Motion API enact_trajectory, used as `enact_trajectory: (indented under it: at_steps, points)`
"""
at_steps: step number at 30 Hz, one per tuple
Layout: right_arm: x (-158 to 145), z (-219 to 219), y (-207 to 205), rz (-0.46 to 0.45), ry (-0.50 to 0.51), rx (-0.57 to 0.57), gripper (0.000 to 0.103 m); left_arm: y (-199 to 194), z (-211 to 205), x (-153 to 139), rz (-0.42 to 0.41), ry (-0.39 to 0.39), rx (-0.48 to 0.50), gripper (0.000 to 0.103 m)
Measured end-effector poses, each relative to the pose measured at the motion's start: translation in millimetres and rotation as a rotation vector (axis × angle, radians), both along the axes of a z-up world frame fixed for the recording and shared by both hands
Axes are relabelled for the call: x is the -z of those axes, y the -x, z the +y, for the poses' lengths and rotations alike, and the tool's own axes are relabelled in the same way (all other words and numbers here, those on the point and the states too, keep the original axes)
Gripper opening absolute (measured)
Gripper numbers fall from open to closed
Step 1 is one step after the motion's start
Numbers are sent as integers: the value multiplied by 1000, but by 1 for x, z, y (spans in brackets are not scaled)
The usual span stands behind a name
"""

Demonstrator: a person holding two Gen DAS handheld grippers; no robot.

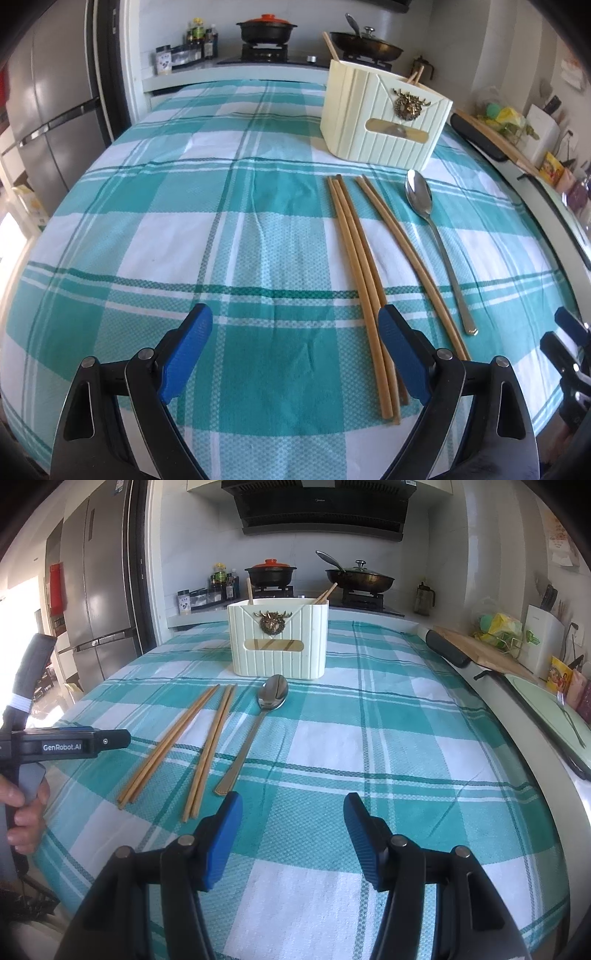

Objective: Organize utensils
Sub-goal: 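Open both tools and bring them back over the remaining chopsticks and spoon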

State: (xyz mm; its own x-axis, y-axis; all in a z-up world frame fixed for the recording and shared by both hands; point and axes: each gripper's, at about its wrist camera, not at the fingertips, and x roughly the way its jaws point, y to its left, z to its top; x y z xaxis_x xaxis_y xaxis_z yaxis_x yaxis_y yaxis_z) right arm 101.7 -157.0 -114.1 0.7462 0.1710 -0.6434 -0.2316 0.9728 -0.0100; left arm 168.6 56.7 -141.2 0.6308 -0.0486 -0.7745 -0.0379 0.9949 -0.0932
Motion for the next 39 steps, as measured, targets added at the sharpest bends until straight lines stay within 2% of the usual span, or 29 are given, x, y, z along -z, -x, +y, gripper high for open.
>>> enact_trajectory:
  at_steps: [11,22,25,27,39]
  points:
    - [-1,-5,3,0,-11,9,58,-26,-8,19,47,-69,23,92]
    - [0,-4,1,5,-16,7,58,-31,-11,20,61,-50,38,92]
    - [0,-4,1,9,-16,7,58,-35,-10,22,65,-62,23,97]
    - [0,-4,1,8,-14,7,58,-40,-6,24,74,-44,11,100]
    - [3,0,-6,46,9,7,58,-69,-1,25,97,-38,-20,103]
